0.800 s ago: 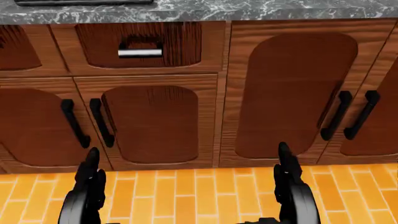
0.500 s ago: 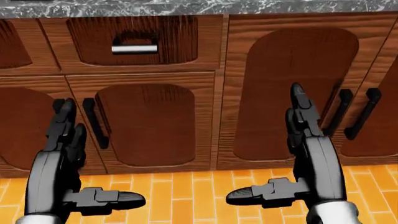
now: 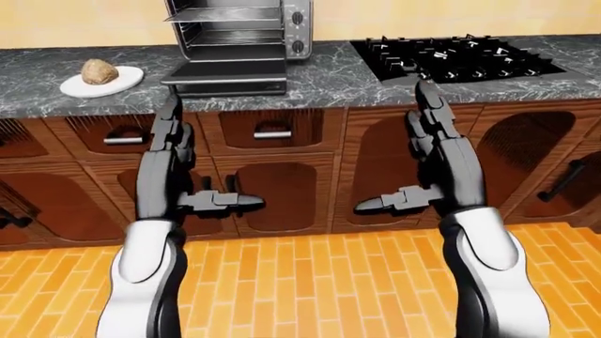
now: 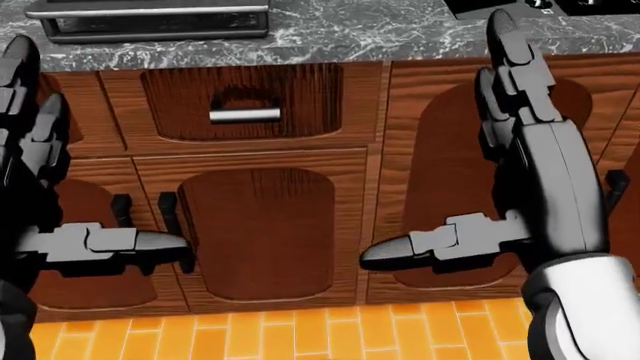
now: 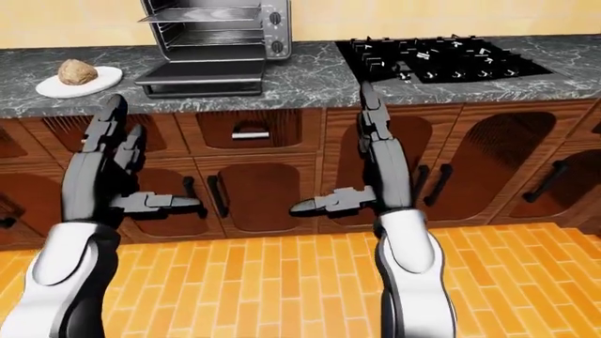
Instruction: Place the bread on the top rack of the toaster oven.
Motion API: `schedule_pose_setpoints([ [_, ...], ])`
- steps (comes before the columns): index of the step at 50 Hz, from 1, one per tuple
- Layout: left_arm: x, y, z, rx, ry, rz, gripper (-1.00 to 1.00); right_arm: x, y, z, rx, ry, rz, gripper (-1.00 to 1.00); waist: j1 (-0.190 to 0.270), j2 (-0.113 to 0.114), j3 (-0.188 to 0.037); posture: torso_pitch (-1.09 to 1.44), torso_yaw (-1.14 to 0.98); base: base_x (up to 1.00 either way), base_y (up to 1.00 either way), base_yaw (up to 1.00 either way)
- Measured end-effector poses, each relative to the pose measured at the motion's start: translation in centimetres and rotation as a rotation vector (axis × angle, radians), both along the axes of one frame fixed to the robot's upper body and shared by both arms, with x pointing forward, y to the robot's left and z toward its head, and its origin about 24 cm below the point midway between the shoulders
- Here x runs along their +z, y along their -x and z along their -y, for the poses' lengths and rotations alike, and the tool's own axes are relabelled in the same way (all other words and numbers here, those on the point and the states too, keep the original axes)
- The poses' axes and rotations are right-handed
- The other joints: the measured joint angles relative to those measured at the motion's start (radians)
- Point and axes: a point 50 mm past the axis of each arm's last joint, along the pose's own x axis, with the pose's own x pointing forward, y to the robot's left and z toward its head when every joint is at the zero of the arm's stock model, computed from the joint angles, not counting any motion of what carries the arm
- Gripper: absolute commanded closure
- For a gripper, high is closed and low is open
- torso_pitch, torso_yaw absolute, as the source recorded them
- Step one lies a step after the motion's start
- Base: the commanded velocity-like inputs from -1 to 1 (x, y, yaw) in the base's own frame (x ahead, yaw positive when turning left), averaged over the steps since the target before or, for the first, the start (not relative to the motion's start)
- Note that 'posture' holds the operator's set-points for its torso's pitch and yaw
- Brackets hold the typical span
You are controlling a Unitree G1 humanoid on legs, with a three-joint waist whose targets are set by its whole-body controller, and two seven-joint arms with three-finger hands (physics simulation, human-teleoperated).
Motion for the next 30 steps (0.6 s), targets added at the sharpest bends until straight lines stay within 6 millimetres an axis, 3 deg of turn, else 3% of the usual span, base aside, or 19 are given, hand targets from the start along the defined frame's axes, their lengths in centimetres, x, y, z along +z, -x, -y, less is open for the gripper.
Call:
schedule_pose_setpoints([
  [4, 0.3, 0.1, -0.5, 0.013, -0.009, -0.002, -1.0, 0.3, 0.1, -0.3, 0.015, 0.001, 0.005, -1.0, 0.005, -0.033, 0.002, 0.0, 0.0, 0.12, 0.22, 0.0],
  [6, 0.7, 0.3, -0.8, 0.027, -0.013, 0.008, -1.0, 0.8, 0.1, -0.4, 0.024, 0.004, 0.015, -1.0, 0.01, -0.061, 0.003, 0.0, 0.0, 0.2, 0.29, 0.0],
  [8, 0.9, 0.5, -0.6, 0.02, -0.013, 0.016, -1.0, 1.2, 0.0, -0.2, 0.016, 0.011, 0.026, -1.0, -0.002, -0.048, 0.011, 0.0, 0.0, 0.2, 0.29, 0.0],
  [12, 1.4, 0.8, -0.2, -0.008, -0.018, 0.016, -1.0, 1.9, -0.1, -0.2, 0.003, 0.02, 0.026, -1.0, -0.006, -0.067, -0.005, 0.0, 0.0, 0.21, 0.29, 0.0],
  [14, 2.1, 1.2, -0.2, -0.004, -0.024, 0.051, -1.0, 2.2, 0.1, -0.5, 0.019, 0.027, 0.053, -1.0, -0.007, -0.053, -0.007, 0.0, 0.0, 0.2, 0.29, 0.0],
  [16, 2.6, 1.5, -0.3, 0.001, -0.03, 0.077, -1.0, 2.3, 0.1, -0.8, 0.035, 0.032, 0.063, -1.0, -0.013, -0.025, 0.002, 0.0, 0.0, 0.21, 0.29, 0.0],
  [18, 2.8, 1.6, -0.2, -0.004, -0.032, 0.086, -1.0, 2.3, 0.2, -0.7, 0.036, 0.033, 0.057, -1.0, -0.02, 0.01, 0.008, 0.0, 0.0, 0.2, 0.29, 0.0],
  [20, 2.7, 1.6, -0.2, -0.008, -0.032, 0.083, -1.0, 2.4, 0.0, -0.8, 0.039, 0.036, 0.053, -1.0, -0.02, 0.062, -0.003, 0.0, 0.0, 0.21, 0.29, 0.0],
  [24, 1.8, 1.3, -0.5, 0.012, -0.026, 0.025, -1.0, 2.3, -0.1, -1.7, 0.093, 0.038, 0.023, -1.0, 0.003, 0.046, 0.01, 0.0, 0.0, 0.21, 0.3, 0.0],
  [30, 2.6, 1.7, -0.1, -0.009, -0.032, 0.074, -1.0, 3.0, 0.3, -1.4, 0.083, 0.031, 0.076, -1.0, 0.009, -0.028, 0.005, 0.0, 0.0, 0.19, 0.33, 0.0],
])
